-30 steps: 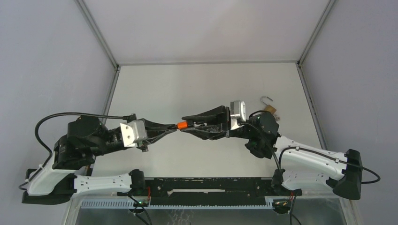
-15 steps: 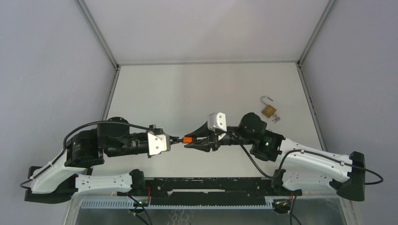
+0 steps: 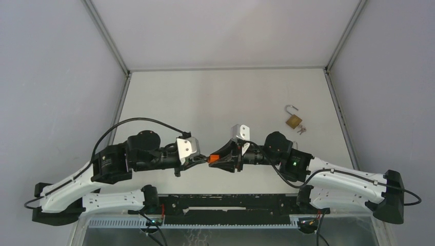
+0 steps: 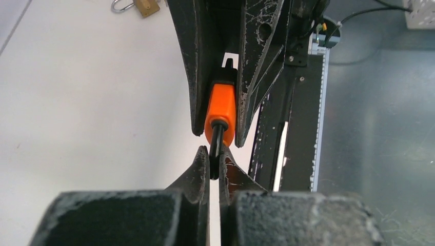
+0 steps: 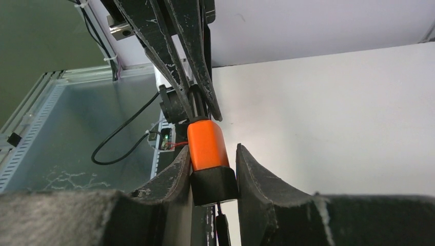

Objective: Lock with the key
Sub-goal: Lock the lock.

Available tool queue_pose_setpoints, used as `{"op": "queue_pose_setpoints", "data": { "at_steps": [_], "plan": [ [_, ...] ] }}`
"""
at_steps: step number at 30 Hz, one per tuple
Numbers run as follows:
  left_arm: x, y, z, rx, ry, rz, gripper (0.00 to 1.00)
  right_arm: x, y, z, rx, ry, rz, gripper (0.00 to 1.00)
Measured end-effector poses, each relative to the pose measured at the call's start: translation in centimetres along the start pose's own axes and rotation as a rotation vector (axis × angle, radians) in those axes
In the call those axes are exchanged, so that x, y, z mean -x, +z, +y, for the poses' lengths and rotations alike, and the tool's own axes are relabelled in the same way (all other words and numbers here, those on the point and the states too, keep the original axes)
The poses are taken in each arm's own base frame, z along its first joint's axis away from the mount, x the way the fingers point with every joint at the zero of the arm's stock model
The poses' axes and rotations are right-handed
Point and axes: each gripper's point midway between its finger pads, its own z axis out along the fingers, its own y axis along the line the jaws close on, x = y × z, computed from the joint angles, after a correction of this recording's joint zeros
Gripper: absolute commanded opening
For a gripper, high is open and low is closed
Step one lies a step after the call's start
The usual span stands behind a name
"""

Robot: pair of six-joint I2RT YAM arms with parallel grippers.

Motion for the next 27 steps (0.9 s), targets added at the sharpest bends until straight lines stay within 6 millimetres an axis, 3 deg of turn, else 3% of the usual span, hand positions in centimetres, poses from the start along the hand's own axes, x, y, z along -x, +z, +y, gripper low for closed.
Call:
{"op": "queue_pose_setpoints", "data": {
  "at_steps": [13,21,22,24,25,27],
  "plan": [
    [1.1,0.5,-0.2,-0.002,-0.03,-0.061,0.0,0.1,-0.1,-0.1,-0.007,0.017,-0.003,0.0],
    [1.6,1.2,-0.6,-0.021,-0.032,-0.104,0.0,0.1,-1.3,0.0,-0.007,0.006,0.018,0.0],
    [1.8,1.2,-0.6,-0.025,-0.03,-0.109,0.0,0.2,-1.5,0.0,-0.003,0.005,0.024,0.11],
    [2.2,1.2,-0.8,-0.038,-0.026,-0.124,0.0,0.6,-2.0,0.1,0.028,0.004,0.04,0.56],
    [2.5,1.3,-0.7,-0.043,-0.023,-0.138,0.0,1.0,-2.3,0.1,0.043,0.0,0.049,0.93],
    [2.7,1.4,-0.4,-0.044,-0.019,-0.147,0.0,1.7,-2.7,-0.3,0.038,-0.007,0.061,0.99]
  ]
}}
